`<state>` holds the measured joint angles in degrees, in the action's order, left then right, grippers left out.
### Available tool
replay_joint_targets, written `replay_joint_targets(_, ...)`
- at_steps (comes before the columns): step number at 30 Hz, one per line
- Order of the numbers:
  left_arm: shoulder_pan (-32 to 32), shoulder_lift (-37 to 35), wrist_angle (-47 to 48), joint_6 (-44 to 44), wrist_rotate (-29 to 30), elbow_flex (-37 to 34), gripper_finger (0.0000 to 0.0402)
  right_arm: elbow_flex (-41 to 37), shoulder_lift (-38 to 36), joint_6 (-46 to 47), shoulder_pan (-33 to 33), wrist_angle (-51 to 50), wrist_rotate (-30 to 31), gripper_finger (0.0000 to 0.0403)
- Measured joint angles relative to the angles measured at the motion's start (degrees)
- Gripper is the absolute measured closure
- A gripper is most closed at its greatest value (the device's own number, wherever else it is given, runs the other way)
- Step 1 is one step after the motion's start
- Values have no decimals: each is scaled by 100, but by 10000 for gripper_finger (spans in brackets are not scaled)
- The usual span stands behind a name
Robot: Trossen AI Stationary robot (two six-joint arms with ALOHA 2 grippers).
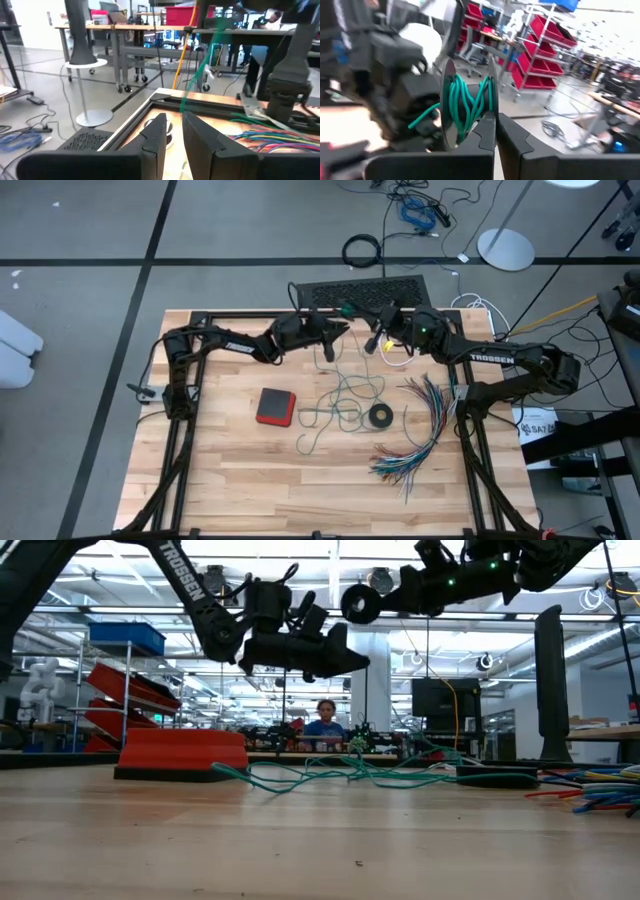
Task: Coiling cords
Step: Coil the green wire cable on the spool
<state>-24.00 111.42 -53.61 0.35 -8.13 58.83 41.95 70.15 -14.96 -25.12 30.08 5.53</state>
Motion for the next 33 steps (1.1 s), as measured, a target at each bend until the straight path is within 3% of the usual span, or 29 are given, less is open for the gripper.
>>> replay_joint_targets(11, -160, -4, -329, -281, -609, -75, 332, 0, -2, 103, 11, 136, -150, 403)
replay_joint_targets(20, -303, -2, -298, -327, -2056, -240, 332, 0, -2, 81, 11, 124, -141, 403)
replay_joint_targets(25, -51, 161, -593, -309, -1931, -261, 316, 0, -2, 79, 11, 269, -224, 403)
replay_joint_targets(33, 118, 1328, -2036, -1310, -1542, -66, 232, 0, -2, 120, 11, 361, -291, 403)
